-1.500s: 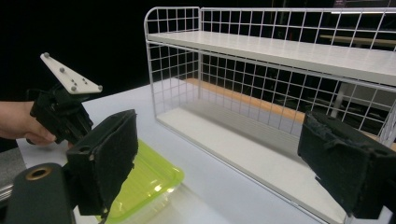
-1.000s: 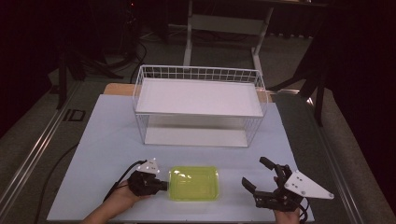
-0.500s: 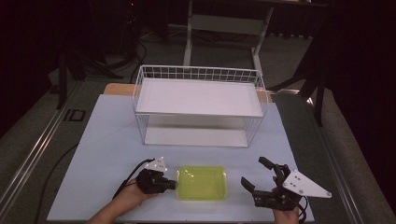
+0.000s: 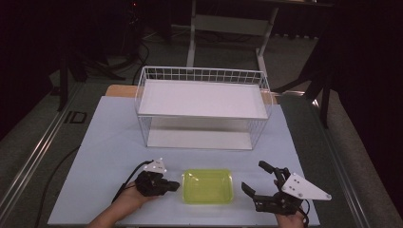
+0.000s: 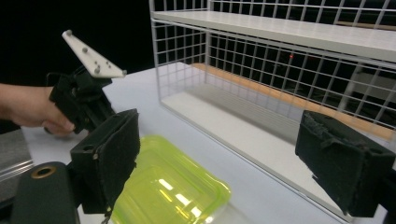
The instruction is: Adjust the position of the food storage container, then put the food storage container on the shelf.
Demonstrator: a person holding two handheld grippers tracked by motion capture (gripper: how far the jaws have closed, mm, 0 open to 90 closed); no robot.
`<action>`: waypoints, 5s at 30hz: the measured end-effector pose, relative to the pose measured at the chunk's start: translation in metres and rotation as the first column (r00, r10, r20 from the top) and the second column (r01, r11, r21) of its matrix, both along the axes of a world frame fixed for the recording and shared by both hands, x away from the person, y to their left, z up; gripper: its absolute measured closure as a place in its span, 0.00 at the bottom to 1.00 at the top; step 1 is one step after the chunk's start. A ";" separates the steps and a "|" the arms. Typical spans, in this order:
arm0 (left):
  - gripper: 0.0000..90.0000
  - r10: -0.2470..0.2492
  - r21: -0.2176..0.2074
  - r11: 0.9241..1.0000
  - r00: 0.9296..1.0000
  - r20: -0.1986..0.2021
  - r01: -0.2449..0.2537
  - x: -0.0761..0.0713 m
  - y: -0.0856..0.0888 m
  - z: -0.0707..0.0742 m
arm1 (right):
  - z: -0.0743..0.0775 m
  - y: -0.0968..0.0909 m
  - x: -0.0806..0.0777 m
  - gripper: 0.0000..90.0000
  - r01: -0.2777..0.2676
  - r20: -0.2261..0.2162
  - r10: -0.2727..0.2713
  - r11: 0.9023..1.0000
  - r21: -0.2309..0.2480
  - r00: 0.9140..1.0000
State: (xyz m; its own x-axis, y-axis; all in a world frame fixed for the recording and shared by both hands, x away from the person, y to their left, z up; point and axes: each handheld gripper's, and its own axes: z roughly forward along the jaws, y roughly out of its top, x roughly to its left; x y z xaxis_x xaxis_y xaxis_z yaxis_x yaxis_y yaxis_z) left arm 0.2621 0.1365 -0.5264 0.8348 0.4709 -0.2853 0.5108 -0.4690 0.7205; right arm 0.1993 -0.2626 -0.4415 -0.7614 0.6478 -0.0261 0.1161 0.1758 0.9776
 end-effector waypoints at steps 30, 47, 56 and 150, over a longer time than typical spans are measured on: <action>0.41 0.208 -0.127 0.963 0.953 -0.220 -0.240 -0.007 -0.011 0.019 | -0.030 0.018 0.052 0.15 0.041 -0.517 -0.085 0.994 -0.097 0.852; 0.76 0.210 -0.124 0.957 0.922 -0.325 -0.262 -0.007 -0.024 0.004 | -0.065 0.030 0.067 0.68 0.021 -0.791 -0.059 0.998 -0.058 0.609; 0.81 0.205 -0.098 0.964 0.928 -0.311 -0.246 -0.013 -0.031 0.008 | -0.062 0.029 0.060 0.82 0.049 -0.776 -0.068 0.998 -0.047 0.627; 0.56 0.609 -0.110 0.791 0.792 0.047 -0.602 0.113 -0.035 0.014 | -0.070 0.085 0.179 0.79 0.375 -0.465 -0.352 0.926 -0.048 0.812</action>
